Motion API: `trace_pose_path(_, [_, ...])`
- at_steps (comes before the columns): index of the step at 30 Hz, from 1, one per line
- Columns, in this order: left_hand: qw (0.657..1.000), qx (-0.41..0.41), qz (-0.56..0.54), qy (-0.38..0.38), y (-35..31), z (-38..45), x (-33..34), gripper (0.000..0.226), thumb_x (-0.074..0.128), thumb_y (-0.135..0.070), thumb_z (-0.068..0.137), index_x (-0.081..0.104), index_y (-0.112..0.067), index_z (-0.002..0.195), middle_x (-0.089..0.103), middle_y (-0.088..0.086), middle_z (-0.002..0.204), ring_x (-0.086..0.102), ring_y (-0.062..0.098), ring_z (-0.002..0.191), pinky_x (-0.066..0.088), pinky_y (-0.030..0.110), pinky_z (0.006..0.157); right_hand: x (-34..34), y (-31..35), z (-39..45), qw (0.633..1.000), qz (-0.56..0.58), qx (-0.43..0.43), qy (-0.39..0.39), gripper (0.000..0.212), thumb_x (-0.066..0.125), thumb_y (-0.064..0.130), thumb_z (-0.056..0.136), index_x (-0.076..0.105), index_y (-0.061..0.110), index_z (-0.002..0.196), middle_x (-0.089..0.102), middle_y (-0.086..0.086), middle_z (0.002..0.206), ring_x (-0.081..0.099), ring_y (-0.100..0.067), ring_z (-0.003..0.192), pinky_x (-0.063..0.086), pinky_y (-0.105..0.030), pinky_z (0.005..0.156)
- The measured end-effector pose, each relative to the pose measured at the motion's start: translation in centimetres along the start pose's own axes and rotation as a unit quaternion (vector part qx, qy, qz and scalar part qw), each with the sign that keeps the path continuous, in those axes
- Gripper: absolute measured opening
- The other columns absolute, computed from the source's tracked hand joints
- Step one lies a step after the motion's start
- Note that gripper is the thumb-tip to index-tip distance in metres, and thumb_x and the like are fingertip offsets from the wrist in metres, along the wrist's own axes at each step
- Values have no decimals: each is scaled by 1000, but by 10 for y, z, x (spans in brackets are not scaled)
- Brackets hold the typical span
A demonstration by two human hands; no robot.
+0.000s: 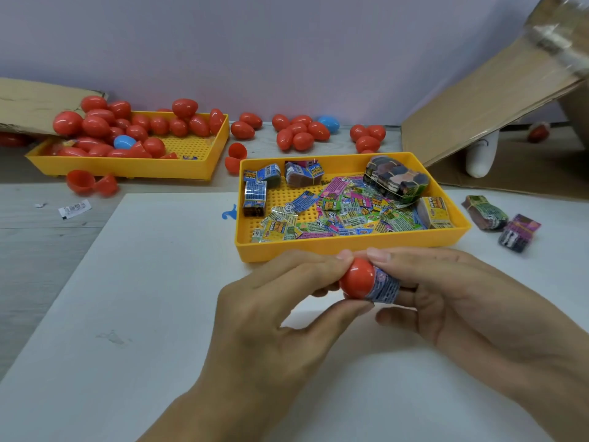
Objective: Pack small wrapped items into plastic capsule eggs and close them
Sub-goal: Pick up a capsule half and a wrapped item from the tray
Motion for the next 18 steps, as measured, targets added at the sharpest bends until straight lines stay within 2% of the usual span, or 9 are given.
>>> trace_pose_path(3, [1000,-1,11,3,-1,1,-2,33,82,-32,74,75,-13,101,73,-6,96,67,2,85,53,19,79,-1,0,2,1000,17,11,10,39,73,31,67,79,8,98,76,-12,94,69,-14,73,56,-24,58])
trace_pose_path(7, [1000,-5,2,6,0,1,0,31,79,-30,77,75,-11,101,73,-4,97,69,8,86,54,23,78,-1,-1,3,999,50,14,15,40,71,29,69,78,5,100,76,-15,95,72,-17,75,58,-25,61])
trace_pose_path(12, [999,-29,-22,-4,4,-1,1,37,86,-29,70,75,-10,100,73,-2,89,67,14,78,54,27,72,0,0,1,1000,12,-10,1,41,73,31,64,79,3,94,75,-19,93,72,-21,76,60,-29,67])
trace_pose_path(18, [999,-25,-36,20,6,-1,5,33,82,-31,74,76,-11,99,73,-4,101,70,11,91,55,25,79,1,3,-1,999,-18,-29,-12,42,76,31,59,79,7,93,76,-19,93,72,-20,73,59,-27,62])
Point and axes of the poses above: each hand's wrist, its own z-axis towards the middle knuckle, its own x-axis out of the palm, y = z × x, the point moved 4 cm from there along z, towards the middle knuckle
